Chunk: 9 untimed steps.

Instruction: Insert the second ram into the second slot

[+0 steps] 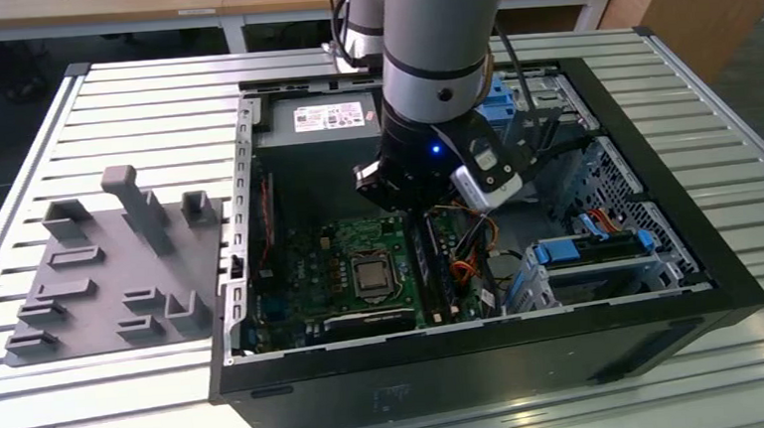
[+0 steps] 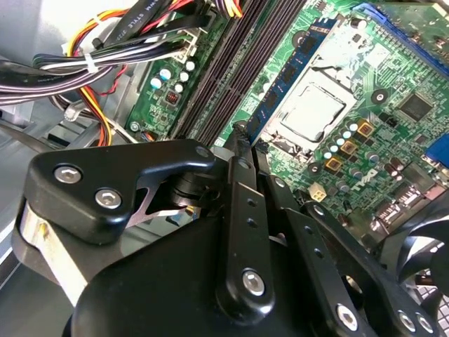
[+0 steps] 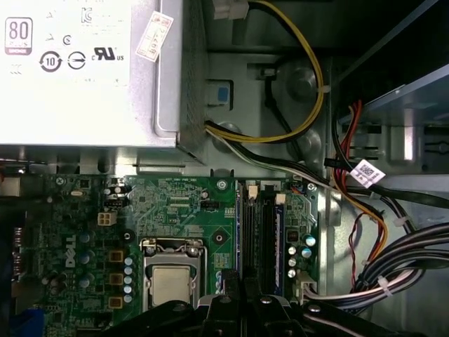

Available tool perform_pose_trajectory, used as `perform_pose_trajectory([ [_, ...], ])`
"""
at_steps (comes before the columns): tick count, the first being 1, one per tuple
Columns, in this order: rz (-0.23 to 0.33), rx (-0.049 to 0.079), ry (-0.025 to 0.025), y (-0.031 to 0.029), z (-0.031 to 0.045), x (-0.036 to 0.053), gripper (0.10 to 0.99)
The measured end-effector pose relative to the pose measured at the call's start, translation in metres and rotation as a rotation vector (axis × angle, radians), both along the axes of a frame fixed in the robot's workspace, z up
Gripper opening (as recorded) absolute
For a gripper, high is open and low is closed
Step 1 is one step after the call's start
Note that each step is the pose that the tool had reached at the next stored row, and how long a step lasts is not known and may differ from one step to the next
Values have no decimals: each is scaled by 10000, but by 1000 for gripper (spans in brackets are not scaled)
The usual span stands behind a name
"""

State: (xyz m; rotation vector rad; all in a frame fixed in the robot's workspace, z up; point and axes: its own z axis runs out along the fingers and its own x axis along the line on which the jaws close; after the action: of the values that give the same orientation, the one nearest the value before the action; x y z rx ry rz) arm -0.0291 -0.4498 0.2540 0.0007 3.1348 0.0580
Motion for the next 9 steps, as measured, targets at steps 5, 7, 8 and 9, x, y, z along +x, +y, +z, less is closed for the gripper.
perform_pose_trajectory([
  [5, 0, 3, -1, 0, -9, 0, 137],
  [7, -2, 4, -1, 1, -16, 2, 137],
  [8, -1, 3, -1, 1, -20, 4, 137],
  [9, 0, 2, -1, 0, -27, 6, 137],
])
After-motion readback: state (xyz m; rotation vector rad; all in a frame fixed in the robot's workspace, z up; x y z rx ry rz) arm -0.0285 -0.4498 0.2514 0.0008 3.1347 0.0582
